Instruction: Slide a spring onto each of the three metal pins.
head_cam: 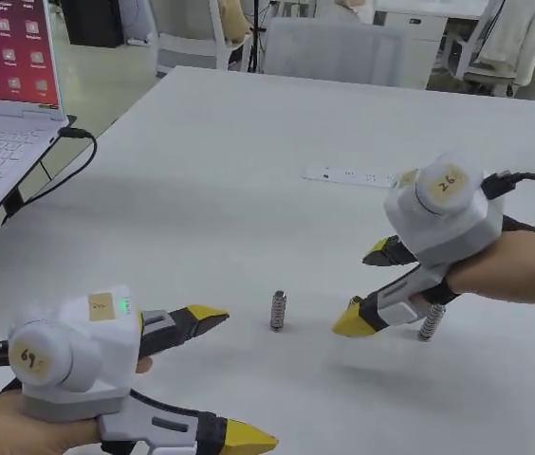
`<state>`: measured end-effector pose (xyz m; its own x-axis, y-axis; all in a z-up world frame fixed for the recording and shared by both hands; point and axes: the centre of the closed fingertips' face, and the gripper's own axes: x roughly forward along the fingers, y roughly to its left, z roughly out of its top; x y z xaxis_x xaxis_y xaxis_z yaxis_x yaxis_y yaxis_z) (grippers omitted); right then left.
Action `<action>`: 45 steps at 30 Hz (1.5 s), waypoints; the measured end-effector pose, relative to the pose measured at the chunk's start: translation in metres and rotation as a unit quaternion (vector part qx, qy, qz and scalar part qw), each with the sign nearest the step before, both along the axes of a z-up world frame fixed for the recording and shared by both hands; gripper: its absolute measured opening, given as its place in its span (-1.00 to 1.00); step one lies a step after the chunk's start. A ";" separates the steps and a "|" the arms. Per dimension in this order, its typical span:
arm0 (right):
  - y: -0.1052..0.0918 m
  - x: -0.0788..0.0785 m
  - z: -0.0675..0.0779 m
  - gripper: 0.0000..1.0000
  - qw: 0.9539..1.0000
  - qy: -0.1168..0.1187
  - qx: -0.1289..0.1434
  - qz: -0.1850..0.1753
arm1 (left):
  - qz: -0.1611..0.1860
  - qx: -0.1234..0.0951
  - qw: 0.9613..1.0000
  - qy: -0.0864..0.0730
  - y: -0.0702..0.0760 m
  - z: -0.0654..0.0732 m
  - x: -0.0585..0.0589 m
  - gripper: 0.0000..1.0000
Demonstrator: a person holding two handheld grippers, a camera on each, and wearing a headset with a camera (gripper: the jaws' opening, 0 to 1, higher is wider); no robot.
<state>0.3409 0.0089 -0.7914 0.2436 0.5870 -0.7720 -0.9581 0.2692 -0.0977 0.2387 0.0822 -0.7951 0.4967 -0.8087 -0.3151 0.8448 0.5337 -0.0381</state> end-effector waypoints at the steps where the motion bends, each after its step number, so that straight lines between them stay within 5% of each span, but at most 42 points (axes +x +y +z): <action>1: 0.000 -0.002 0.002 0.33 1.000 -0.002 0.004 -0.001 | 0.000 0.000 1.000 0.000 0.000 0.000 0.000 0.64; 15: -0.006 -0.015 0.016 0.48 0.997 -0.017 0.074 -0.020 | -0.002 0.000 1.000 -0.002 -0.001 0.003 0.002 0.65; 45: -0.061 -0.069 -0.011 0.51 0.993 0.016 0.097 -0.069 | -0.001 -0.003 1.000 0.002 -0.003 0.005 0.000 0.66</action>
<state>0.2721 -0.0521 -0.8027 0.3088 0.6885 -0.6562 -0.9126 0.4088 -0.0005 0.2383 0.0793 -0.7900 0.4940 -0.8111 -0.3132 0.8454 0.5322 -0.0450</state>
